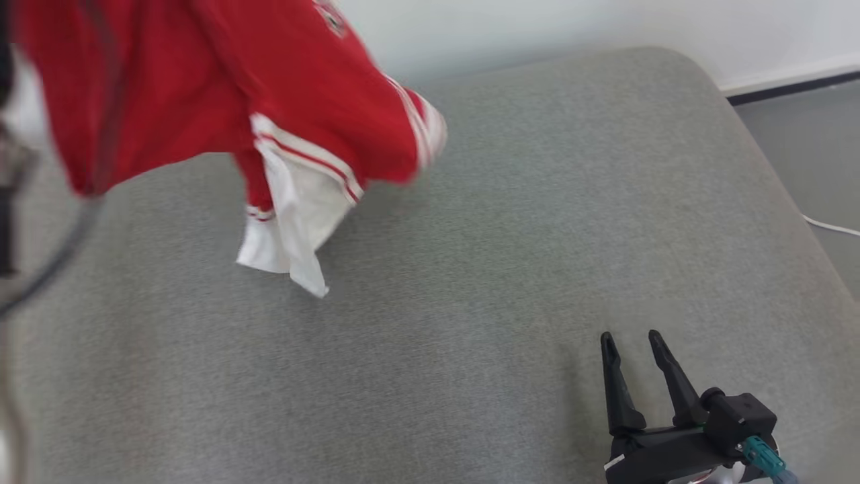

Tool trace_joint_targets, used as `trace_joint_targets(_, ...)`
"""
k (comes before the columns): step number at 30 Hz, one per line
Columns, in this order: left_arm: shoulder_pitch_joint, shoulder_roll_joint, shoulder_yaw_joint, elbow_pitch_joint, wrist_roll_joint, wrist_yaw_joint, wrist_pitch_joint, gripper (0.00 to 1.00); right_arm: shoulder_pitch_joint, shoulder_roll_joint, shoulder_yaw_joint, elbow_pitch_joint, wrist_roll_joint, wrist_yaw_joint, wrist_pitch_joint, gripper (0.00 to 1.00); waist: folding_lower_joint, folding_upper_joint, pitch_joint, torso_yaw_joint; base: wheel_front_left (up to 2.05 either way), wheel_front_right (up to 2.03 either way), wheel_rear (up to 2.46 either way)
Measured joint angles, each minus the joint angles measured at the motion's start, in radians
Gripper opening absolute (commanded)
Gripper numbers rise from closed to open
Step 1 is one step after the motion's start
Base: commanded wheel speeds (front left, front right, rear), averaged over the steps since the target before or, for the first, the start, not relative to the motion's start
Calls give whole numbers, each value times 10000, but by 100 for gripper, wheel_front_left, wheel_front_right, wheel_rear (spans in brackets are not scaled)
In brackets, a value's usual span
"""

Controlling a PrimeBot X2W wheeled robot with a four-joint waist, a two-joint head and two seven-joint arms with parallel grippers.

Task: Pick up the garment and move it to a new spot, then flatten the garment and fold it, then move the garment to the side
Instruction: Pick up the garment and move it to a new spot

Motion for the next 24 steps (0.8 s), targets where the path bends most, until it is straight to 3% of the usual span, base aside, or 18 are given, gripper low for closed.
trace_joint_targets(10, 1612, -1730, -1365, -215, -192, 67, -56, 0, -95, 0, 81, 25, 111, 0, 0, 100, 0, 0, 299, -686, 0, 0, 0)
trace_joint_targets(16, 2956, -2165, -1992, 593, -265, 79, -314, 0, -197, 0, 58, 50, 140, -2, 0, 100, 1, 0, 468, -981, 0, 0, 0)
trace_joint_targets(24, 4329, -2406, -2658, 3388, -548, -2, -662, 0, -467, -2, 21, 125, 146, -2, 0, 100, 3, 1, 807, -1219, 0, 0, 0)
